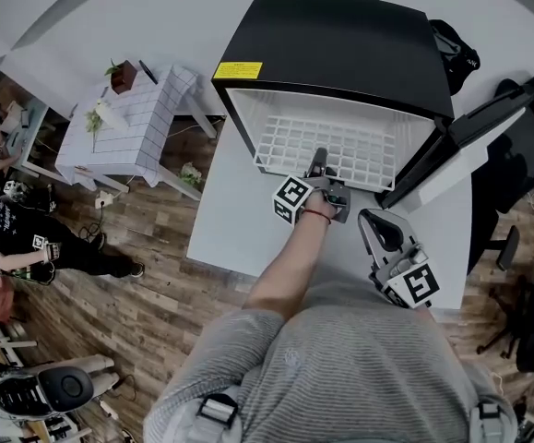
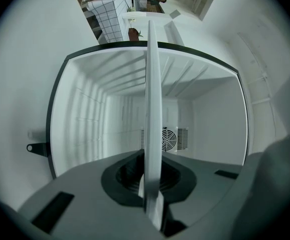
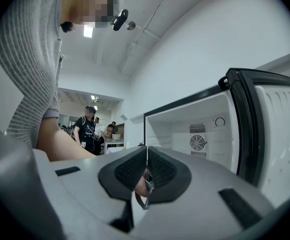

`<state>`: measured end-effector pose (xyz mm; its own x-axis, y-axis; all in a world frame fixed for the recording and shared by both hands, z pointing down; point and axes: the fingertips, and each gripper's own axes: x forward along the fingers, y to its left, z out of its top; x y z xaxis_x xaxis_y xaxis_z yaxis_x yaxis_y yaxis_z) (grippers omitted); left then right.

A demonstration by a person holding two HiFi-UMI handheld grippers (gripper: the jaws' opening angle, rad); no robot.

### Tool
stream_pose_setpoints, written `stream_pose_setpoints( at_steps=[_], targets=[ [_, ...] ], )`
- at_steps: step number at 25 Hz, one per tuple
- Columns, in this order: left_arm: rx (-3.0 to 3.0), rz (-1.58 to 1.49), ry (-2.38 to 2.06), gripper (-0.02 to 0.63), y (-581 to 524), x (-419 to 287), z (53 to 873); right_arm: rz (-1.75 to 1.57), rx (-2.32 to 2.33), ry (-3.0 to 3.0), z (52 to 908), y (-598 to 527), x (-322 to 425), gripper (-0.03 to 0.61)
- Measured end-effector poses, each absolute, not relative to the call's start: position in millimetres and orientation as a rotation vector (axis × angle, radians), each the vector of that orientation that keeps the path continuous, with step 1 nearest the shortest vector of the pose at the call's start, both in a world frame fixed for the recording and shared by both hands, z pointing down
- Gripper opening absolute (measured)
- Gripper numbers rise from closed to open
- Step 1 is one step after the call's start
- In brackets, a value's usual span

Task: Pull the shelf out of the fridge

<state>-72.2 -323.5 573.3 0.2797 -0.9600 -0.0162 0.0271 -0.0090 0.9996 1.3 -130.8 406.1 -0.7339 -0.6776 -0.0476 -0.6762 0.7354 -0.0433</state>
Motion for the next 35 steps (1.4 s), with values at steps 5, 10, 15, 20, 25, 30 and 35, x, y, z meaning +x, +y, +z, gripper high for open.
stream_pose_setpoints(
  at_steps=[5,10,15,20,25,30,35],
  targets=[
    [1.32,-1.021,-0.967,0.031,-314,-76,574,-0.026,-1.111,2.87,405,-126,-4,0.014],
    [1.315,-1.019,-0.959,0.031,-305,-77,573,-0.026,-1.104,2.873,404,-124,-7,0.014],
    [1.311,-1.027,-0.967,0.031,-300,-79,572,-0.023,-1.097,2.877,403,-123,-8,0.014],
    [1.307,-1.034,-0.969,0.031,-290,-79,572,-0.018,-1.091,2.88,404,-120,-8,0.014],
    [1.309,-1.036,-0.97,0.031,-280,-82,570,-0.018,-1.072,2.888,404,-119,-11,0.014],
    [1.305,-1.042,-0.961,0.031,-269,-83,570,-0.025,-1.065,2.89,404,-121,-12,0.014],
    [1.301,-1.039,-0.956,0.031,-257,-84,569,-0.027,-1.061,2.89,405,-120,-11,0.014]
  ],
)
